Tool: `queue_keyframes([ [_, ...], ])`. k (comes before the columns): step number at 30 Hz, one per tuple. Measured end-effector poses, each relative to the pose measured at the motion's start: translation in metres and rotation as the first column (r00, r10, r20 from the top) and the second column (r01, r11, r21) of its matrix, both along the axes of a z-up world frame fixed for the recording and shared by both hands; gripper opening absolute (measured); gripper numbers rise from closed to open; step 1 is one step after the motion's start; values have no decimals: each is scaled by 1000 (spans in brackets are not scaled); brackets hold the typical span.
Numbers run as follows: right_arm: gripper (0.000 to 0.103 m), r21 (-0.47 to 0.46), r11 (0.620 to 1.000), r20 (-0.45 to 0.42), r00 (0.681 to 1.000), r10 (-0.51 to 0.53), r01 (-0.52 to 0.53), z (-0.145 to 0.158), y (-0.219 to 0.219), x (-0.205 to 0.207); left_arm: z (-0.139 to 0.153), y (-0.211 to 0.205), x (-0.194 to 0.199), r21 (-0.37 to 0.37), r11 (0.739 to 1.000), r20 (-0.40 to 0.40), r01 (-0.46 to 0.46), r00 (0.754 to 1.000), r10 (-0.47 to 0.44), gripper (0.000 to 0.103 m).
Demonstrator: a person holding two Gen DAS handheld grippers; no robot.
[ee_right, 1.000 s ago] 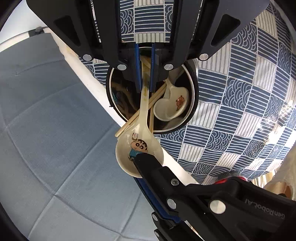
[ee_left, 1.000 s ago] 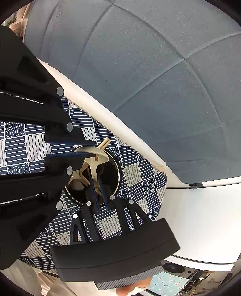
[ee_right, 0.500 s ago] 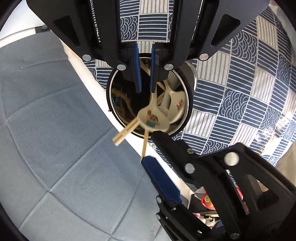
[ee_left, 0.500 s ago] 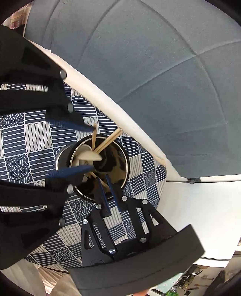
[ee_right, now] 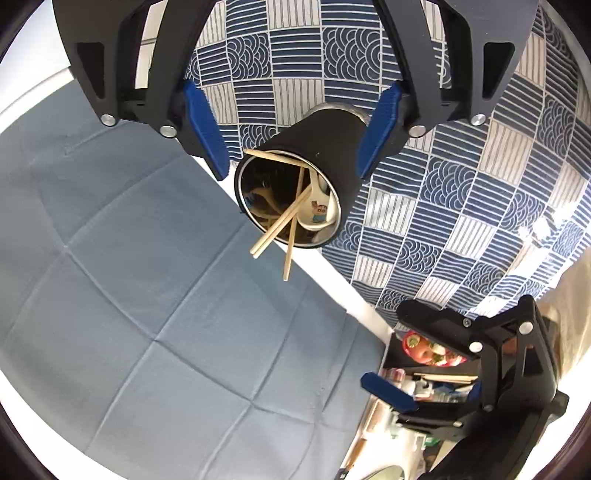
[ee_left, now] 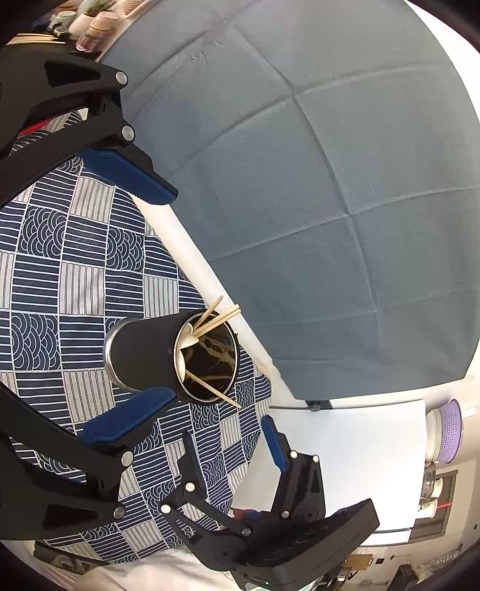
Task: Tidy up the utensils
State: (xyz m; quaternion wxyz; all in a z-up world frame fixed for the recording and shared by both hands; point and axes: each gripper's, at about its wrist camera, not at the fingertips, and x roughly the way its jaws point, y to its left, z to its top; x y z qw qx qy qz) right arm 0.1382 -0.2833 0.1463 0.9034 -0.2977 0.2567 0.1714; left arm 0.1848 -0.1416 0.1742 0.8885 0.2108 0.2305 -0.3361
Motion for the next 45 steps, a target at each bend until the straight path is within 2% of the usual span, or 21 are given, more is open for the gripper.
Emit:
queue_keyframes([
  [1,87,18,1000,22,1000,-22,21,2,-2,-4,-3,3,-5,-9,1000,10,-17,1000,17,97],
  [5,90,108,991,92,992,-88,78,4,-8,-25,-12,18,-24,-64,996,-5,-60,998,60,97],
  [9,93,176,974,148,974,-170,143,-6,-10,-45,-22,30,-45,-111,987,4,-116,993,117,97],
  [12,94,241,952,140,964,-227,189,-20,-10,-53,-38,35,-57,-127,976,-10,-174,985,175,97],
  [15,94,270,931,136,947,-290,246,-36,-8,-61,-57,41,-71,-134,957,34,-256,964,263,97],
  [18,95,342,896,115,934,-339,283,-53,-9,-70,-76,48,-78,-167,936,2,-311,949,316,97],
  [21,95,400,857,92,916,-390,324,-67,-12,-81,-91,52,-87,-195,924,-41,-328,944,326,97],
  [24,95,427,828,96,893,-440,362,-80,-10,-93,-102,54,-99,-208,920,-50,-333,943,330,97],
  [28,95,460,791,79,868,-490,404,-96,-9,-106,-119,59,-109,-227,911,-101,-343,939,328,97],
  [31,95,506,758,39,866,-498,412,-108,-10,-112,-129,61,-114,-220,905,-100,-365,931,352,97],
  [35,95,533,729,-16,867,-498,429,-120,-11,-113,-139,60,-123,-214,910,-79,-355,935,346,97],
  [37,95,544,726,-13,869,-495,422,-125,-9,-116,-144,61,-124,-213,911,-88,-353,936,342,97],
  [39,95,523,741,0,869,-495,422,-130,-4,-118,-147,62,-124,-203,918,-114,-339,940,322,97],
  [43,95,538,750,-10,892,-452,386,-135,0,-122,-144,68,-127,-235,909,-100,-345,939,330,97],
  [45,95,519,756,4,883,-469,399,-135,4,-124,-143,68,-129,-241,907,-88,-345,938,334,97],
])
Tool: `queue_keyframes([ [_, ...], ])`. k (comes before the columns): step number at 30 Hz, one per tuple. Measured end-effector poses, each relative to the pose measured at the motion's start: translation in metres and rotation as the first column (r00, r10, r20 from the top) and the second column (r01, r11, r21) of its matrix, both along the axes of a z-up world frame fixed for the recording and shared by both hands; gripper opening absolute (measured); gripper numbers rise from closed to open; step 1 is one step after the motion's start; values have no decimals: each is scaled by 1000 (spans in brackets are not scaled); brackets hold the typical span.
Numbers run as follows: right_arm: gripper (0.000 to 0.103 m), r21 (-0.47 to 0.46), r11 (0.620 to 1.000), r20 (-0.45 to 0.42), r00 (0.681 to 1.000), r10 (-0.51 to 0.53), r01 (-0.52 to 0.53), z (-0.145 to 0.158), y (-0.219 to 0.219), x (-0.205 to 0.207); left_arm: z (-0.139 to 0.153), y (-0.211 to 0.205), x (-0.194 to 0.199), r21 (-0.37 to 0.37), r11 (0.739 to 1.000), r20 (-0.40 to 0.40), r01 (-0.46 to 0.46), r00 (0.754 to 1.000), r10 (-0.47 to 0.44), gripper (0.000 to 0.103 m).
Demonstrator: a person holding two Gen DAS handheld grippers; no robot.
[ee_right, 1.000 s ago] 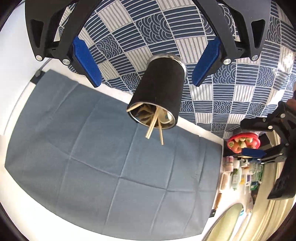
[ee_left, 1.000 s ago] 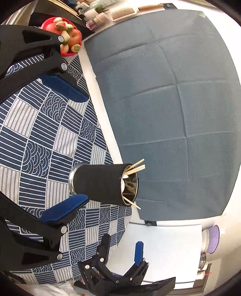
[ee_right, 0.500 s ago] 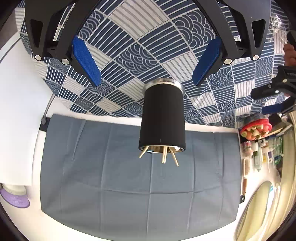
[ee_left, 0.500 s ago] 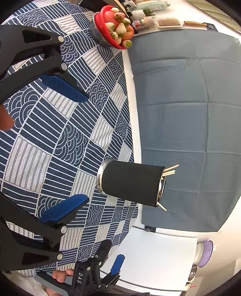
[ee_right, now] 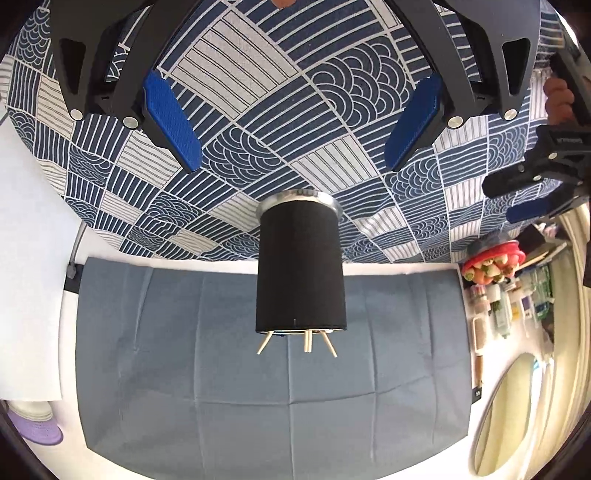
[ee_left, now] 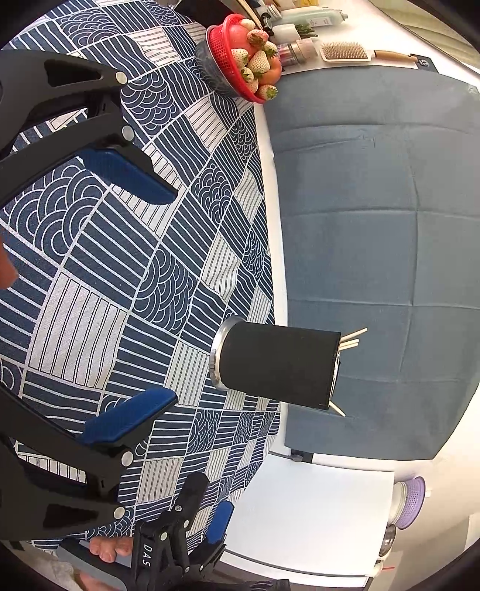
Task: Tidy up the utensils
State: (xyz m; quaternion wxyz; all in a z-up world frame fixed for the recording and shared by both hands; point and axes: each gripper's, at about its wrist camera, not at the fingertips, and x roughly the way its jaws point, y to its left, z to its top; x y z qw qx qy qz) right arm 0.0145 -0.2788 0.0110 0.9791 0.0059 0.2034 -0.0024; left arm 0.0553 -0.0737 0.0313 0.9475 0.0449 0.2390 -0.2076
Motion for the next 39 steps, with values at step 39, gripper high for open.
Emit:
queue_keyframes([
  [39,95,11,999,49,998,-32,31,4,-3,-9,4,0,-11,12,998,63,-55,997,54,97],
])
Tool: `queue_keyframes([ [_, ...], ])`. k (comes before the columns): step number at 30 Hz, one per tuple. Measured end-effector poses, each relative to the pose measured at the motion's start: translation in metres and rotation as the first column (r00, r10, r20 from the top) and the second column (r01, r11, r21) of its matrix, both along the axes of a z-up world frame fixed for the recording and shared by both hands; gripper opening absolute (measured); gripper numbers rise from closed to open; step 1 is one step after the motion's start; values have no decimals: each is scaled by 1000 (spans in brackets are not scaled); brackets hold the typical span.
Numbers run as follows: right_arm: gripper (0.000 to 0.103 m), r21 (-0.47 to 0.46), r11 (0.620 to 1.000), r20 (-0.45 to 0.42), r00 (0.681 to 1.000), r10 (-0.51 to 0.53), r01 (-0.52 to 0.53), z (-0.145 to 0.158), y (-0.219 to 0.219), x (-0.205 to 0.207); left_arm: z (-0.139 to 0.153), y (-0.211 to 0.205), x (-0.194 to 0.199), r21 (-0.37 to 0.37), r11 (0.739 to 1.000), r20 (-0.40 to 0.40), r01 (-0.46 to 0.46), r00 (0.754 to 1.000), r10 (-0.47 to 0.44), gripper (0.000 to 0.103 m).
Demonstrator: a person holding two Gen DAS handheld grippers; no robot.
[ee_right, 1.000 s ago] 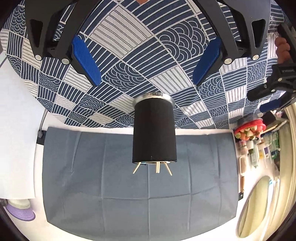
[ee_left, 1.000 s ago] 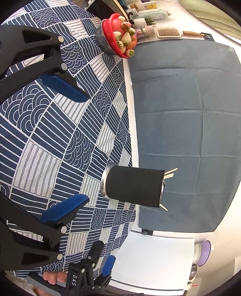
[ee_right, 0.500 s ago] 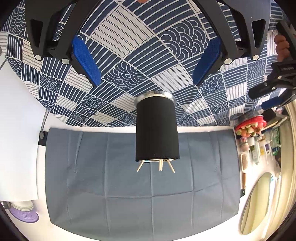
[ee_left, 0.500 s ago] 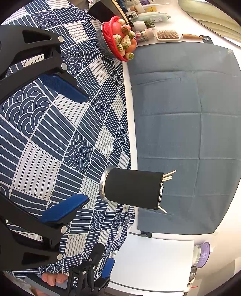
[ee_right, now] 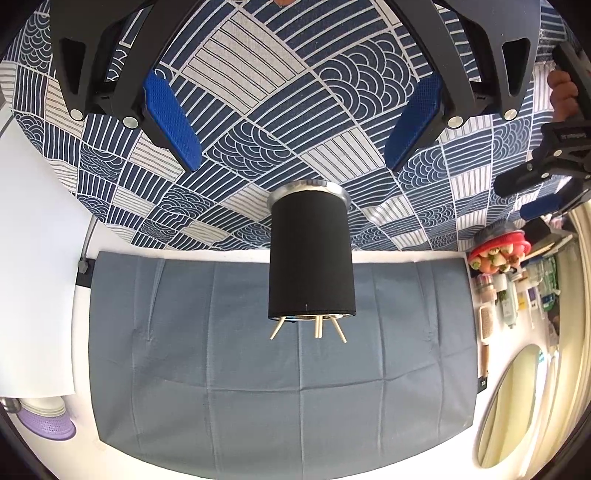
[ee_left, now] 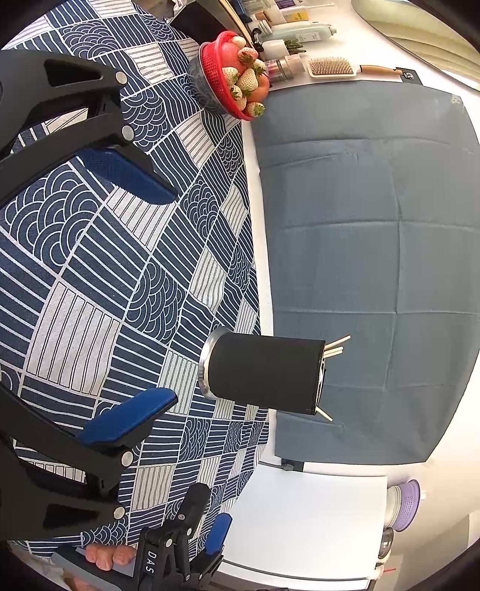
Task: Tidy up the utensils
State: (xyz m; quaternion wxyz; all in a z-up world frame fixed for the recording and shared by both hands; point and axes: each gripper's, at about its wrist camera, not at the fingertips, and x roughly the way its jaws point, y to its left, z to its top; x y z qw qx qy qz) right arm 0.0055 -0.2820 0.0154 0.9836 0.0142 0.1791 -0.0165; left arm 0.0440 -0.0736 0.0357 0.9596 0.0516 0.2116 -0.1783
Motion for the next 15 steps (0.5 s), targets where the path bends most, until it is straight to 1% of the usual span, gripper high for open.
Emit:
queue_keyframes([
  [15,95,0,1000,5,1000,4,-4,0,0,-1,0,-1,0,1,1000,-3,6,1000,-6,97],
])
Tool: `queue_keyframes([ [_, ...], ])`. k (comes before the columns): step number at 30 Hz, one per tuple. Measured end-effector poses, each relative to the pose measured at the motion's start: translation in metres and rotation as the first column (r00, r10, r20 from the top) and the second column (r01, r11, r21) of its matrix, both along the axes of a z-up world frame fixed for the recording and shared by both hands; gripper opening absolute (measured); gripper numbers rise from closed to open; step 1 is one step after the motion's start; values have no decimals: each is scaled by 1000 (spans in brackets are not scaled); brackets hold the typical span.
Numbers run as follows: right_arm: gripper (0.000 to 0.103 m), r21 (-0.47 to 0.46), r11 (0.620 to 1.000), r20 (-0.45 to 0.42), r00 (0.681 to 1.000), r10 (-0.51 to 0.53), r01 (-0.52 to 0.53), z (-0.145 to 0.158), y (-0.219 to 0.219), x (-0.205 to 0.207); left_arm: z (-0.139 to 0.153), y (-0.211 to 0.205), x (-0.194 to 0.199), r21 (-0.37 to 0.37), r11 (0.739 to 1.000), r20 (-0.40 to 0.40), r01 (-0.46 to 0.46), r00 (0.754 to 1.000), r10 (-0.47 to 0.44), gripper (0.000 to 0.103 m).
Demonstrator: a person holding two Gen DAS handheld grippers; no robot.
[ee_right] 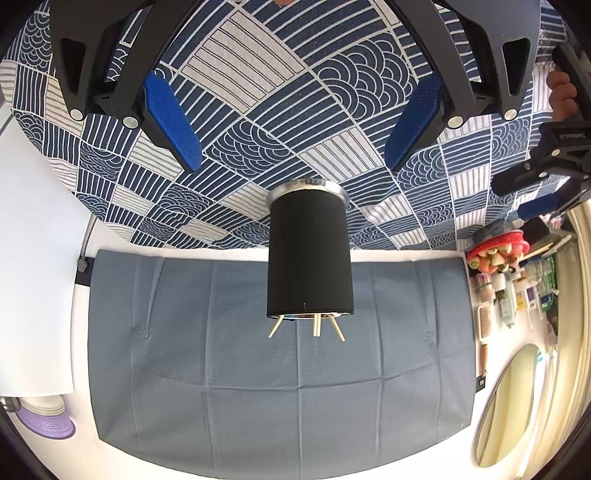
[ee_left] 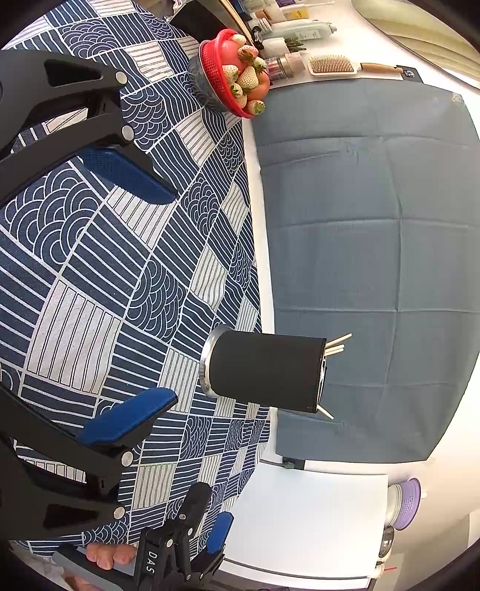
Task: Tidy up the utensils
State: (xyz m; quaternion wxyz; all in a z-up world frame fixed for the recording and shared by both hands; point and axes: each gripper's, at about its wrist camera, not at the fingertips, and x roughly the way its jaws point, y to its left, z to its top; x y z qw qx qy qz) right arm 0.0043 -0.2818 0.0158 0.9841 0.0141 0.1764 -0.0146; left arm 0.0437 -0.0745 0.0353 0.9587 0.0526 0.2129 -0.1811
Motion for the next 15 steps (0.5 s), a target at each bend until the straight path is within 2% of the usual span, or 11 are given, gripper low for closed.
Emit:
queue_keyframes([
  [15,95,0,1000,11,1000,3,-3,1,-1,-2,-1,3,4,-18,1000,-24,-4,1000,3,97],
])
